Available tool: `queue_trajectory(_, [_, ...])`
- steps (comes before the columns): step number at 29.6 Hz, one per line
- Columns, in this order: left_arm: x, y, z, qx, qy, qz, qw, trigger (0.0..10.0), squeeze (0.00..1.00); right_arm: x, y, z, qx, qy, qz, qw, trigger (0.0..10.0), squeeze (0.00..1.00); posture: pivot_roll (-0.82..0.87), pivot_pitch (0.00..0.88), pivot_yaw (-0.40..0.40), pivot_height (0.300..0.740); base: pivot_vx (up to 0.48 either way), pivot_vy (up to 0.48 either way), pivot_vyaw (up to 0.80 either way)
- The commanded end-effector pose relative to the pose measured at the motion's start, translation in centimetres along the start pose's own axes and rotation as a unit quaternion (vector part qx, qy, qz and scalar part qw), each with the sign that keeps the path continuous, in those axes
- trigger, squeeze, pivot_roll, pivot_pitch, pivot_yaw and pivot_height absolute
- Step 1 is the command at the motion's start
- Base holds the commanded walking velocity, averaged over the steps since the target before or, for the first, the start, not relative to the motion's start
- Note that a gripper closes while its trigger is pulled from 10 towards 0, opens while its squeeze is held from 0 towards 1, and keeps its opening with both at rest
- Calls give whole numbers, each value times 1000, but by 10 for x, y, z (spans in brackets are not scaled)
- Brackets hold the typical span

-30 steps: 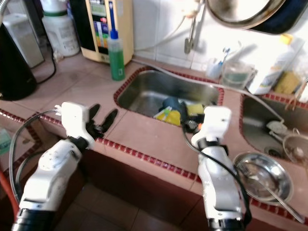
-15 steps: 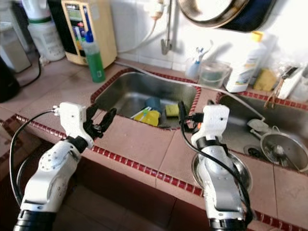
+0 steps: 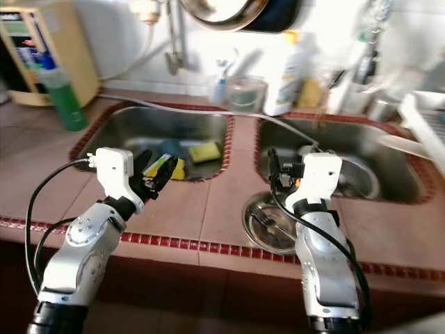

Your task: Kitchen organization

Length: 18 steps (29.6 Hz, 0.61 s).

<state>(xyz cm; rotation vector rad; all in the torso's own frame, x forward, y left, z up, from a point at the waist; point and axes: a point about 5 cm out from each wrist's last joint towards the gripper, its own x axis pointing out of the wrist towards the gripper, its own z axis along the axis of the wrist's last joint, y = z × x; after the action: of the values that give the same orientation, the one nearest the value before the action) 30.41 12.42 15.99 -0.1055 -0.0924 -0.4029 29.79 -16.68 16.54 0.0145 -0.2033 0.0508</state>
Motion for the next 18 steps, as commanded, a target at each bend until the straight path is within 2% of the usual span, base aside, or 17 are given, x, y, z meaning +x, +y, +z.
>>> queue_trajectory(1, [0,0,1,-1,1,2,1000,10000,0,1,0,3,2,-6,1,1000,10000,0,-144,7,2,740,0,0,-519])
queue_trajectory(13, [1,0,0,8,1,-5,1000,10000,0,0,1,2,-4,-5,1,1000,10000,0,-151,0,2,740,0,0,0])
queue_trajectory(18, [-1,-2,-2,18,5,-19,1000,10000,0,-2,4,-5,-1,19,1,1000,10000,0,-154,0,3,740,0,0,0])
